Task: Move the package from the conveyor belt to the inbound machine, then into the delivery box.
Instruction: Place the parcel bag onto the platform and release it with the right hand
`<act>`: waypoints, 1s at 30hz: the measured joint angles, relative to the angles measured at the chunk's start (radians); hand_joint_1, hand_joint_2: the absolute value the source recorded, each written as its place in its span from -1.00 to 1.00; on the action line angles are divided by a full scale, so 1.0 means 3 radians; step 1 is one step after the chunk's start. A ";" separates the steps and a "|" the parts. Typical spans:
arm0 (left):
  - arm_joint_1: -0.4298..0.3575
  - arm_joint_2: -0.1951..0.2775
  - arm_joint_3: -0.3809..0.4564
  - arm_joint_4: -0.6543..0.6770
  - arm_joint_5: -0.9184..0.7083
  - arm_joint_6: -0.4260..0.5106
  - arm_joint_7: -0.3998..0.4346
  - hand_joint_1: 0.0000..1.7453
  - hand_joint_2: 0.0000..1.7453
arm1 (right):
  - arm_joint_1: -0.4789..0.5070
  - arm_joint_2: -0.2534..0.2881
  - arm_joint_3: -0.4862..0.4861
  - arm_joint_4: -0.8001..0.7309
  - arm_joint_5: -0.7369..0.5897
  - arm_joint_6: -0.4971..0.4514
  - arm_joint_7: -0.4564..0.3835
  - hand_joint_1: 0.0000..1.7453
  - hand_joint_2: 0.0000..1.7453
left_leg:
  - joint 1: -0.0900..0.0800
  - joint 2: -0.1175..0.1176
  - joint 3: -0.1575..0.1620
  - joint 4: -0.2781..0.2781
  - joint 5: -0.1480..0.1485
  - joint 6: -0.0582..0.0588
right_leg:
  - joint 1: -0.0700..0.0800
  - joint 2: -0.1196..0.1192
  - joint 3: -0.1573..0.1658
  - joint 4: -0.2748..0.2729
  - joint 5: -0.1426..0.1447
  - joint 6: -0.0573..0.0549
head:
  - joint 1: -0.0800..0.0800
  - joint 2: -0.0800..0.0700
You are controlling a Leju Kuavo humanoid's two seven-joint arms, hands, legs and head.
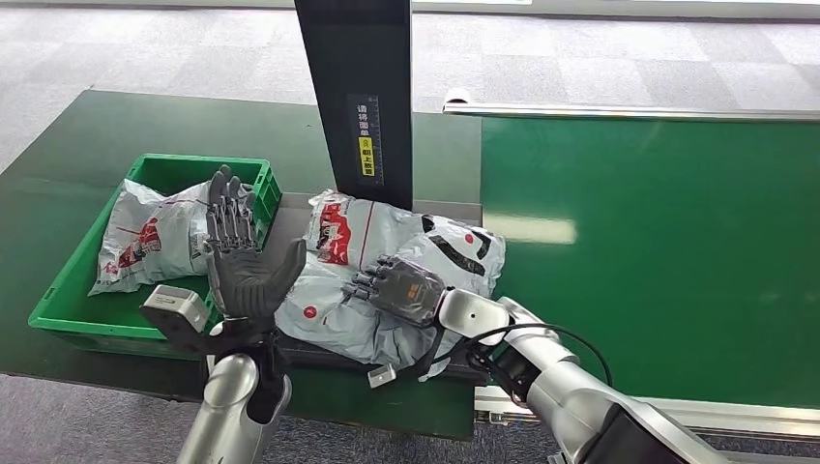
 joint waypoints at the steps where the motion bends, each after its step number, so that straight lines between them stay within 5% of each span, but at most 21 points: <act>1: -0.0002 -0.0005 -0.0006 0.0012 0.0000 -0.0010 0.0000 -1.00 1.00 | 0.0002 0.0017 -0.0004 0.0032 -0.0007 -0.0050 0.0013 -1.00 1.00 | 0.0000 0.0000 0.0000 0.0000 0.0000 0.0000 | 0.0000 0.0000 0.0000 0.0000 0.0000 0.0000 | 0.0000 0.0000; 7: -0.0017 -0.0028 -0.0021 0.0077 0.0001 -0.0066 0.0000 -1.00 1.00 | 0.0054 0.0050 -0.0173 0.0040 0.0039 -0.0174 0.0000 -1.00 1.00 | -0.0001 0.0000 0.0000 0.0000 0.0000 0.0000 | -0.0001 0.0000 0.0000 0.0000 0.0000 0.0000 | 0.0000 0.0000; 13: -0.0050 -0.0037 -0.0024 0.0136 0.0000 -0.0072 0.0000 -1.00 1.00 | 0.0229 0.0068 -0.0699 -0.0177 0.0027 -0.0175 -0.0265 -1.00 1.00 | 0.0000 0.0000 0.0000 0.0000 0.0000 0.0000 | 0.0000 0.0000 0.0000 0.0000 0.0000 0.0000 | 0.0000 0.0000; 19: -0.0053 -0.0036 -0.0017 0.0161 0.0001 -0.0049 0.0000 -1.00 1.00 | 0.0402 0.0143 -0.1408 -0.0372 -0.0901 -0.0049 -0.0762 -1.00 1.00 | 0.0000 0.0000 -0.0001 0.0000 0.0000 0.0000 | 0.0000 0.0000 0.0000 0.0000 0.0000 0.0000 | 0.0000 0.0000; 22: -0.0052 -0.0034 -0.0008 0.0171 0.0023 -0.0074 0.0000 -1.00 1.00 | 0.0529 0.0160 -0.1718 -0.0579 -0.1746 0.0512 -0.0940 -1.00 1.00 | 0.0000 -0.0001 -0.0001 0.0000 0.0000 0.0000 | 0.0000 0.0000 0.0000 0.0000 0.0000 0.0000 | 0.0000 0.0000; 26: -0.0052 -0.0018 -0.0004 0.0198 0.0030 -0.0117 0.0000 -1.00 1.00 | 0.0795 0.0136 -0.2091 -0.1025 -0.3093 0.1878 -0.0951 -1.00 1.00 | 0.0000 -0.0001 -0.0002 0.0000 -0.0001 0.0000 | 0.0000 -0.0001 -0.0001 0.0000 0.0000 0.0000 | 0.0000 0.0000; 30: -0.0045 0.0010 -0.0004 0.0226 0.0005 -0.0135 0.0000 -1.00 1.00 | 0.1031 0.0066 -0.2351 -0.1360 -0.3712 0.2627 -0.0919 -1.00 1.00 | 0.0000 -0.0001 -0.0002 0.0000 -0.0001 0.0000 | 0.0000 -0.0001 -0.0002 -0.0001 0.0000 0.0000 | 0.0000 0.0000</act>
